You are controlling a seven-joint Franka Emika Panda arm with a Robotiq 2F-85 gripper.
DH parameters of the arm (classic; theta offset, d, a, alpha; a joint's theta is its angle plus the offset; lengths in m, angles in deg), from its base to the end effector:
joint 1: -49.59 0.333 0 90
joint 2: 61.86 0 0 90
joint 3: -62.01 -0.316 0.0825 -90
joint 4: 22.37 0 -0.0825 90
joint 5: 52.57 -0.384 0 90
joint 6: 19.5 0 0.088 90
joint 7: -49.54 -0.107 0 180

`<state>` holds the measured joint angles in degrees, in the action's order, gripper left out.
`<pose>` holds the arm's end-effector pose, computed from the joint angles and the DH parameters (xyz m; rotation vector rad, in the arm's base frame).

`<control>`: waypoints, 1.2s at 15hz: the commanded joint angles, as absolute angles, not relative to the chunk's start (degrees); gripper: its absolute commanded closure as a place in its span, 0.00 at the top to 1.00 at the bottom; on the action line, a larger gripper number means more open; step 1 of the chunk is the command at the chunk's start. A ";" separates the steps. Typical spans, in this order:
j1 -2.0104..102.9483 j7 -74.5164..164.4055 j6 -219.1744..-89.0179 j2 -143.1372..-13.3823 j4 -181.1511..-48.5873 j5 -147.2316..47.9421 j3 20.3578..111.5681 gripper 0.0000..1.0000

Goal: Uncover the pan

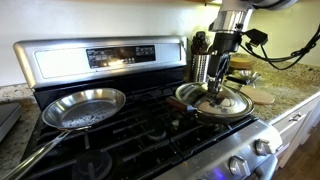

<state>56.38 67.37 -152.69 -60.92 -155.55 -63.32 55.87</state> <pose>0.4934 0.1167 0.3479 -2.9435 -0.6111 -0.0336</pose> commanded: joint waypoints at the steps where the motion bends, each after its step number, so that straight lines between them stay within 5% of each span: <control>1: 56.35 67.19 -150.52 -60.76 -154.88 -63.18 55.81 0.74; 6: 56.31 67.50 -151.65 -60.41 -155.33 -62.35 55.82 0.78; 13: 55.97 67.22 -152.32 -59.95 -155.36 -59.91 56.08 0.24; 18: 56.09 67.84 -152.37 -59.99 -155.14 -58.29 56.00 0.21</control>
